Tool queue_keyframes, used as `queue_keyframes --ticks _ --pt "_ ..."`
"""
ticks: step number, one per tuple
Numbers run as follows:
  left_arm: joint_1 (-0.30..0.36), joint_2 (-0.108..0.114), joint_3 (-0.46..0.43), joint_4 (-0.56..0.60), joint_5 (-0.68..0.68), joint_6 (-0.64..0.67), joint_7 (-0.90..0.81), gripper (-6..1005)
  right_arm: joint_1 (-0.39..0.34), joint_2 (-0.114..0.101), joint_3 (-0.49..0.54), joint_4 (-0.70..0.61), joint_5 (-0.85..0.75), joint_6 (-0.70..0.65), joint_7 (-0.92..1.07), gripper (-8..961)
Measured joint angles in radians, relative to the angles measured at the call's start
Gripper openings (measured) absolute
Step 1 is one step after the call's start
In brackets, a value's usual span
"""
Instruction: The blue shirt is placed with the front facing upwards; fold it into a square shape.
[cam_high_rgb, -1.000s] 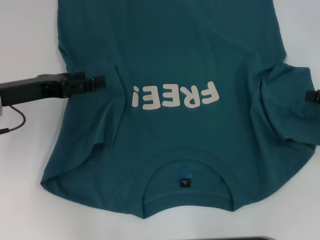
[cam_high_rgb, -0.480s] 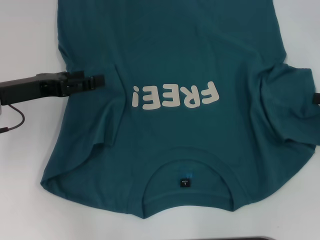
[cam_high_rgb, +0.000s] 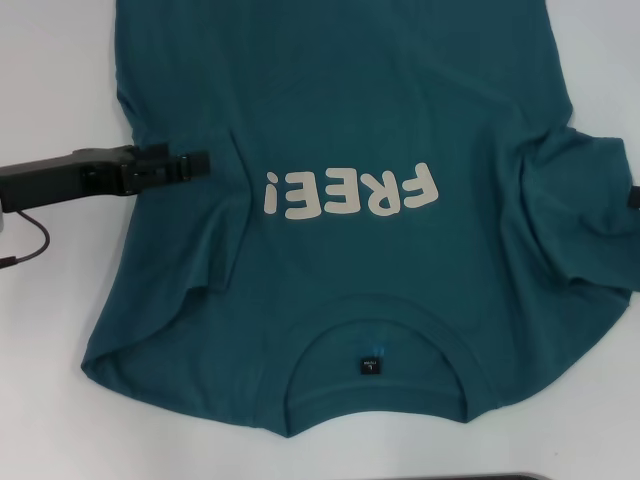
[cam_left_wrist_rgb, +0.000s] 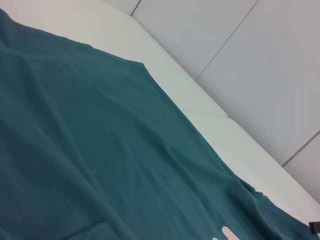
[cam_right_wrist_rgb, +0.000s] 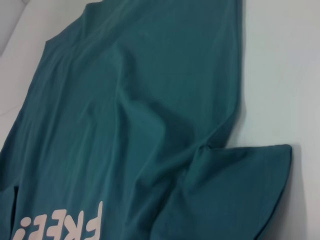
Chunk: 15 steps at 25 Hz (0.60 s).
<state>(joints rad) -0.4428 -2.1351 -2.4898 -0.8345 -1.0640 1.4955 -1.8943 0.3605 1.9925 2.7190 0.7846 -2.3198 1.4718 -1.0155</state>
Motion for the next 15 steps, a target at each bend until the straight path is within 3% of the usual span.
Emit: queue_keyframes --ticks 15 --pt "-0.002 -0.002 0.0 0.0 -0.002 0.0 0.0 885 -0.009 -0.008 0.068 0.043 0.058 0.04 -0.023 1"
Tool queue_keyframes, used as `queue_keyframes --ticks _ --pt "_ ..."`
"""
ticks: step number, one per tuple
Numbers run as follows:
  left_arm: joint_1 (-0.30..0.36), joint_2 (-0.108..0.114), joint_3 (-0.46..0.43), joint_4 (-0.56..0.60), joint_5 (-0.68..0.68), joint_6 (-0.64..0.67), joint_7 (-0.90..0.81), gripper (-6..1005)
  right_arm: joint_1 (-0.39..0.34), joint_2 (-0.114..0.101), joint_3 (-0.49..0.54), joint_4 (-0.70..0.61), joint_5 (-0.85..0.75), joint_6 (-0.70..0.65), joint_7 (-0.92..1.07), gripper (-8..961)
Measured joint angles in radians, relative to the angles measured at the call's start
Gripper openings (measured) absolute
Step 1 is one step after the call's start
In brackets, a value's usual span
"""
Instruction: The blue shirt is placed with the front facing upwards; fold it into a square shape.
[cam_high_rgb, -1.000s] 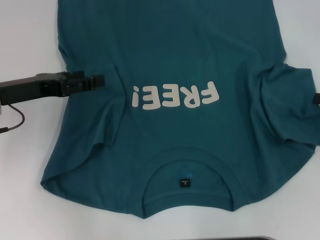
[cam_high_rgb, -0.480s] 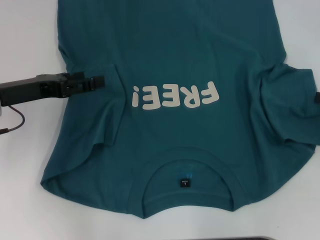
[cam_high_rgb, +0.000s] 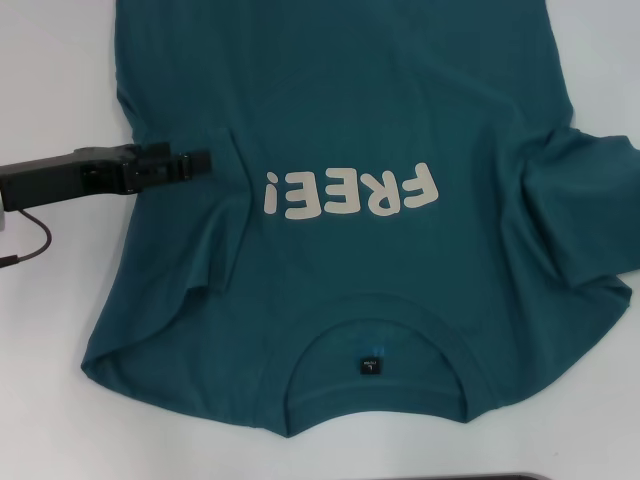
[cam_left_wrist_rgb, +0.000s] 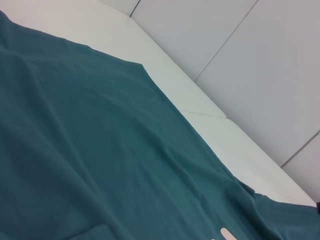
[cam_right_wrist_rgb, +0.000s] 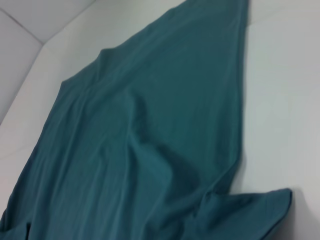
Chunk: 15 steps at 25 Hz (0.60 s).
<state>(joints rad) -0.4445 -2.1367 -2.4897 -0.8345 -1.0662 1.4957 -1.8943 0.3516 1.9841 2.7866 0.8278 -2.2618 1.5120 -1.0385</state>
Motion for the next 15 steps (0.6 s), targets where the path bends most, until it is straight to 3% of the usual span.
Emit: queue_keyframes --ticks 15 --pt "-0.008 -0.002 0.003 0.0 -0.001 0.009 -0.007 885 -0.032 -0.002 0.021 0.079 0.004 -0.011 0.039 2"
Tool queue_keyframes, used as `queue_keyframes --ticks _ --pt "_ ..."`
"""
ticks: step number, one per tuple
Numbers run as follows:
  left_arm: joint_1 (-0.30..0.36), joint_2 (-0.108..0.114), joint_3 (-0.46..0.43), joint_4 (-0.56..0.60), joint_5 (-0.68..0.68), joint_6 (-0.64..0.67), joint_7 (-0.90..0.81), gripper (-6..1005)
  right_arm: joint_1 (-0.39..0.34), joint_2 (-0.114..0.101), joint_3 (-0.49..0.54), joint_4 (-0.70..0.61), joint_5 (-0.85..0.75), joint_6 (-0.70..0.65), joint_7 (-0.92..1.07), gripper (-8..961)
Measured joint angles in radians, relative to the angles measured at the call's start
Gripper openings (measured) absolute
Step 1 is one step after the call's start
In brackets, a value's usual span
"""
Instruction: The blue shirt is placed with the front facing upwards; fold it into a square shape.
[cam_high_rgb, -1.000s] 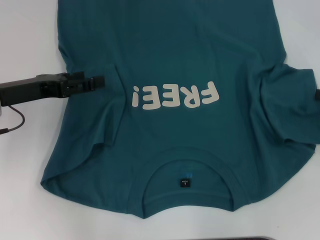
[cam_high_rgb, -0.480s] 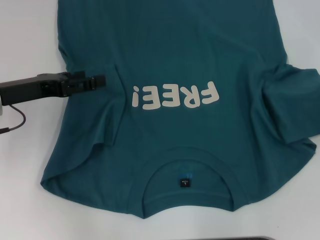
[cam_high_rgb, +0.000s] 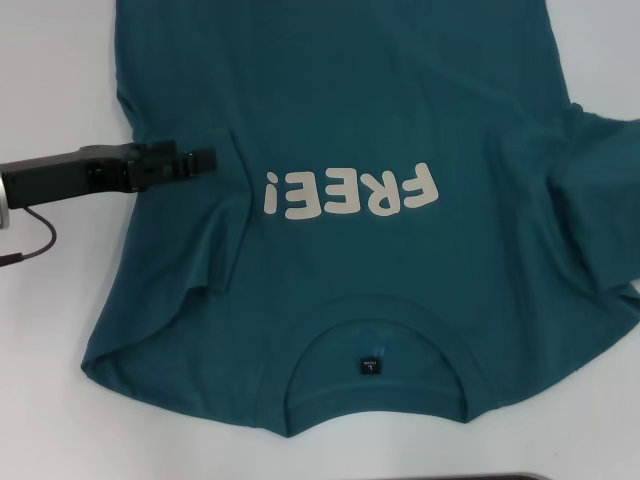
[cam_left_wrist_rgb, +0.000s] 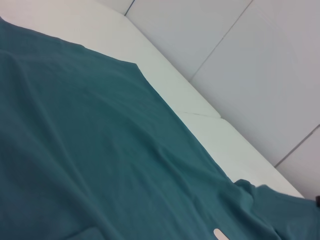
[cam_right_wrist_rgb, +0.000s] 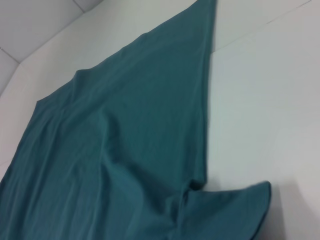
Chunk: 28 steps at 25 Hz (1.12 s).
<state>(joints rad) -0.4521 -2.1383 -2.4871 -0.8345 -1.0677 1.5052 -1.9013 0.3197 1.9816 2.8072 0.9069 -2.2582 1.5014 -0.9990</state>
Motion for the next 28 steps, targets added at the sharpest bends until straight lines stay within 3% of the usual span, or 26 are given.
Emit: queue_keyframes --ticks 20,28 --pt "-0.007 -0.009 0.005 0.0 0.0 0.0 -0.005 884 -0.023 -0.028 0.0 0.058 0.035 -0.023 0.039 1" --pt "-0.008 -0.011 0.005 0.0 0.0 -0.002 -0.005 884 -0.014 -0.03 0.0 0.067 0.036 -0.02 0.042 1"
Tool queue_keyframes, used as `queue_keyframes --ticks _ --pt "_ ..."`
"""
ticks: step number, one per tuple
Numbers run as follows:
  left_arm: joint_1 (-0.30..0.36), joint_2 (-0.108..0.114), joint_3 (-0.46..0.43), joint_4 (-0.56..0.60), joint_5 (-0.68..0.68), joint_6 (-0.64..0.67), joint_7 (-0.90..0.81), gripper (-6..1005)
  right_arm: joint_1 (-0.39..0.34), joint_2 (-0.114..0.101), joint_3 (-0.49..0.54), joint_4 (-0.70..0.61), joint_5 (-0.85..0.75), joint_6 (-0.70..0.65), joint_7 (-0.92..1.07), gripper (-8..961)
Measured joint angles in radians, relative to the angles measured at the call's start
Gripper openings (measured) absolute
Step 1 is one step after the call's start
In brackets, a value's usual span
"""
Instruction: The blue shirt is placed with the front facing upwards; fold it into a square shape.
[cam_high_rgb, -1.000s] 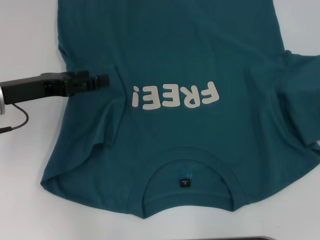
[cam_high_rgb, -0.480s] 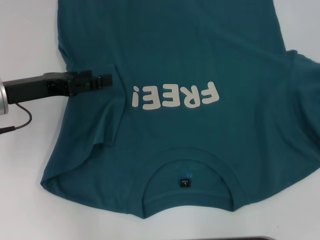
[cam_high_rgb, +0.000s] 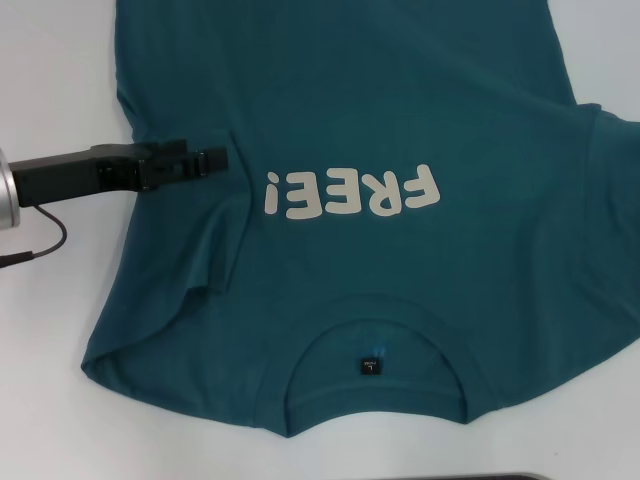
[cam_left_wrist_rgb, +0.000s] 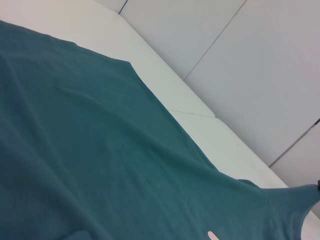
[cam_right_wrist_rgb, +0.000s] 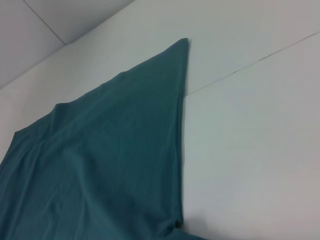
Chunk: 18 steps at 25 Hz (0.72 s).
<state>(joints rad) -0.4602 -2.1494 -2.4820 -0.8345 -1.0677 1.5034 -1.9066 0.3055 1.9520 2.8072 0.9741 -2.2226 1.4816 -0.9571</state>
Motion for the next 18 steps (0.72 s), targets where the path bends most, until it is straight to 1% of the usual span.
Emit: queue_keyframes --ticks 6,13,16,18 --pt "0.0 -0.001 0.0 0.0 0.0 -0.004 0.0 884 0.005 0.004 0.0 0.0 0.004 0.016 -0.008 1" --pt "-0.002 -0.001 0.0 0.0 0.0 -0.007 0.0 884 0.011 0.008 -0.003 0.0 0.07 0.103 -0.053 1" --pt "-0.003 -0.001 0.0 0.0 0.0 -0.007 0.002 884 0.026 0.008 -0.006 0.0 0.079 0.135 -0.061 1" --pt "-0.003 -0.001 0.0 0.0 0.0 -0.007 0.003 884 0.039 0.012 -0.011 -0.002 0.079 0.145 -0.065 2"
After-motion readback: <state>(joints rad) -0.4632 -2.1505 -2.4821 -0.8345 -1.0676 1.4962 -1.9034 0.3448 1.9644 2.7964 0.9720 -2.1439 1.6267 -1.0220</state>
